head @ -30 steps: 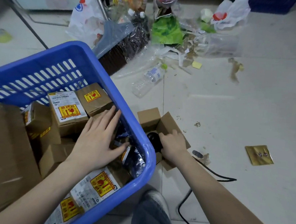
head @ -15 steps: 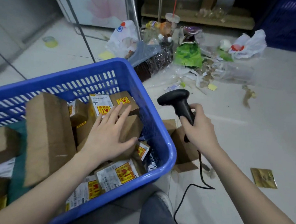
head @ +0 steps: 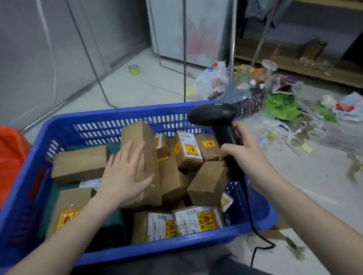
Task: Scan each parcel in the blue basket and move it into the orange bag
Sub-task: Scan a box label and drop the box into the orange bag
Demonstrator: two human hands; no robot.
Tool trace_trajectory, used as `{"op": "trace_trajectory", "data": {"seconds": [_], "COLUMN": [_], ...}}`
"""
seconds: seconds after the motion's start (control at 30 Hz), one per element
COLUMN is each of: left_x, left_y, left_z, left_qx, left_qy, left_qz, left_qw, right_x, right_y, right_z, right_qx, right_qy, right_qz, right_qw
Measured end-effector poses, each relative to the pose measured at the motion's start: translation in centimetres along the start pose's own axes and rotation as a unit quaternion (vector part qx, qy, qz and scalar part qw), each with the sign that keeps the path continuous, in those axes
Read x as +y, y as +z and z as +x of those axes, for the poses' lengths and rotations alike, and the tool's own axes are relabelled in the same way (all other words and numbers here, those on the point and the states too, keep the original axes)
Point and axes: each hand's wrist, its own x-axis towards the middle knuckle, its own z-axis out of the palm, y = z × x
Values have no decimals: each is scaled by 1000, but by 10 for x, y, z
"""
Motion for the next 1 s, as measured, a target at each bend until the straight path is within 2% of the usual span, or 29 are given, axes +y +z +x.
{"op": "trace_trajectory", "data": {"seconds": [0.17,0.47,0.63,0.73,0.87,1.0], "left_x": [-39,-44,-32,-28,-23,-16], "left_y": [11,59,61,46,2,-51], "left_z": [-5,16,27,28,23,12], "left_qx": [-7,-134,-112,-84,-50,-31], "left_qy": [-70,-187,-225,-223,-175,-140], "left_qz": [-46,-163,-251,-300,-364,-460], "left_qw": [996,959,935,924,914,876], "right_x": [4,46,51,41,15,-14], "right_y": [59,115,115,112,102,94], "right_z": [19,45,45,39,23,3], "right_qx": [-30,7,-3,-7,4,37], "right_qy": [13,68,74,62,37,8], "right_qz": [18,7,11,21,38,66], "right_qw": [999,998,997,998,999,997]}}
